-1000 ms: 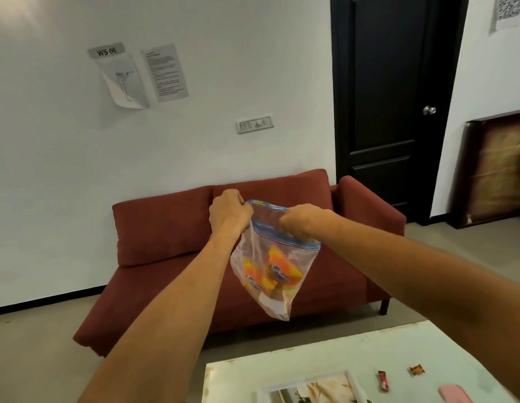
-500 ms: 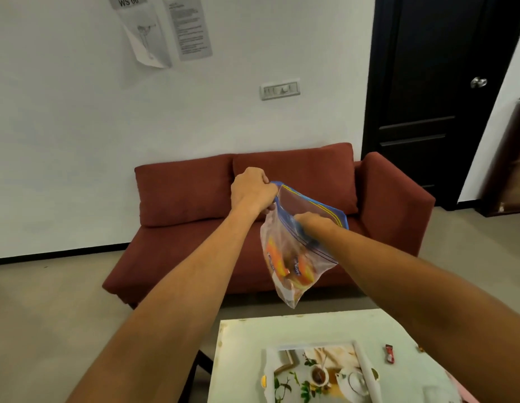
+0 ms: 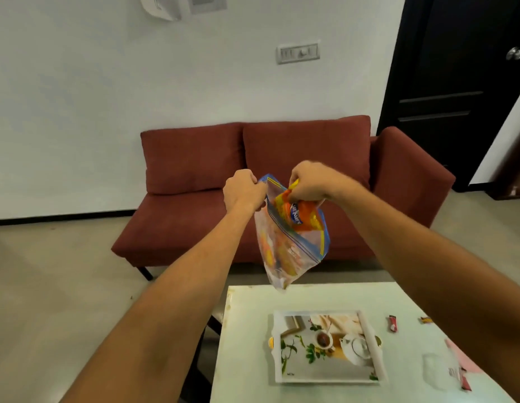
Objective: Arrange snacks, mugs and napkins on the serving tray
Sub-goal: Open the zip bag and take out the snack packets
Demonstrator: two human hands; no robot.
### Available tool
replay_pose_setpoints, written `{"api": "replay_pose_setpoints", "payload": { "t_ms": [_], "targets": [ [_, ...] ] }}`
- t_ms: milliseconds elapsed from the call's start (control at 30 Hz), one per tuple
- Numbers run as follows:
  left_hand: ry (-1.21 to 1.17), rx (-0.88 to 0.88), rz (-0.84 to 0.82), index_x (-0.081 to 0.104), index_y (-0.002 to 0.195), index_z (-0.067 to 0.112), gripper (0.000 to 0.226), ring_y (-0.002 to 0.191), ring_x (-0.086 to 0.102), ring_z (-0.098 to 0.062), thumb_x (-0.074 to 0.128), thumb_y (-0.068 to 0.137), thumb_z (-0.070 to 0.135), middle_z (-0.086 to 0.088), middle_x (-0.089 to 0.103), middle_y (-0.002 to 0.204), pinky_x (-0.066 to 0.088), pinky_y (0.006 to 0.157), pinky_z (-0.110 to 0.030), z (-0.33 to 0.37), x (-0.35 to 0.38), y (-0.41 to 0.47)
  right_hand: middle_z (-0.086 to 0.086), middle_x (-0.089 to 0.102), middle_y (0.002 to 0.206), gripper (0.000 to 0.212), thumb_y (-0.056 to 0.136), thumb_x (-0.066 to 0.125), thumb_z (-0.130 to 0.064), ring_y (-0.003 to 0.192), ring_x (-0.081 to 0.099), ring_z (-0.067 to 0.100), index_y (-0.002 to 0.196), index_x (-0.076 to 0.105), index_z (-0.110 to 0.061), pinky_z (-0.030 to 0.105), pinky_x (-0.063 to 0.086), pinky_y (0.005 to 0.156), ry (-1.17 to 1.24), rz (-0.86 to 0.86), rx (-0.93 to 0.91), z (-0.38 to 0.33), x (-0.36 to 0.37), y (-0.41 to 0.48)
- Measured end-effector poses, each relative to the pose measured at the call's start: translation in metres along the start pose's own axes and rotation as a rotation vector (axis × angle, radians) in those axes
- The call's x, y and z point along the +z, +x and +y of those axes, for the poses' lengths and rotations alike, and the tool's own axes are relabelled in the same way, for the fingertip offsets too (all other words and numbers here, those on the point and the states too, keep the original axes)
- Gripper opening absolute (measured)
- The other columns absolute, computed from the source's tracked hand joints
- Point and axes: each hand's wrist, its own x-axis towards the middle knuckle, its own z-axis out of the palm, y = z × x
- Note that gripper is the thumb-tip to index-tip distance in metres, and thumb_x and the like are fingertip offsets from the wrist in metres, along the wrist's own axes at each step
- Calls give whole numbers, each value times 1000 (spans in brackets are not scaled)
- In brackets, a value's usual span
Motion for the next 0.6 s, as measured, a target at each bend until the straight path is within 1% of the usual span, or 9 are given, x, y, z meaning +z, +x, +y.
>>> {"api": "replay_pose_setpoints", "payload": {
  "t_ms": [100,167,233,333,400,433,500,533,600],
  "targets": [
    [7,-13,-4,63,78,17,8,69,72,-24,55,78,20,-2,72,65,59,76,-39,-41,9,0,6,70,87,14,83,78,-14,73,71,18,86,68,-22,32,60,52,162,12,35,19,-3,-1],
    [1,-55,-5,65,79,17,8,74,71,-24,58,81,20,2,71,67,56,71,-29,-71,12,0,2,68,86,17,84,79,-14,72,68,15,92,67,-23,29,57,53,279,15,93,39,-5,-3],
    [15,-80,8,68,78,17,9,79,69,-23,62,83,22,5,67,67,46,62,-19,-100,17,3,2,69,88,18,83,78,-12,74,68,15,95,69,-23,30,56,59,423,57,161,66,-1,0],
    [36,-110,30,71,81,19,7,91,69,-28,67,84,23,-3,75,87,51,74,-31,-139,25,7,2,70,86,16,83,77,-11,74,68,15,86,69,-23,33,56,65,598,145,289,113,23,8],
    [34,-158,28,70,80,20,7,88,71,-27,68,85,25,-4,76,89,58,80,-36,-165,34,8,3,68,84,16,83,77,-10,68,68,13,89,67,-20,30,56,60,650,178,395,141,61,17],
    [13,-199,21,68,77,21,10,82,73,-25,69,86,26,-3,75,85,60,80,-38,-178,38,5,5,67,83,17,83,76,-8,61,67,12,91,67,-19,26,55,51,668,186,460,155,88,21],
    [-14,-262,27,62,70,22,21,68,72,-18,71,87,29,3,71,73,63,73,-40,-201,46,0,13,65,88,18,84,73,0,54,61,14,84,64,-16,20,50,37,667,162,588,185,149,27],
    [-16,-281,37,61,69,22,22,66,71,-16,72,87,30,4,69,71,64,71,-40,-211,50,-4,17,63,91,20,85,71,3,55,58,16,80,62,-14,22,50,37,641,120,647,198,183,29],
    [-40,-307,26,63,73,21,20,65,72,-14,73,88,31,-1,72,78,64,64,-39,-233,61,-12,21,64,97,13,88,68,2,61,59,20,87,63,-9,28,54,45,580,11,755,222,252,27]
  ]
}}
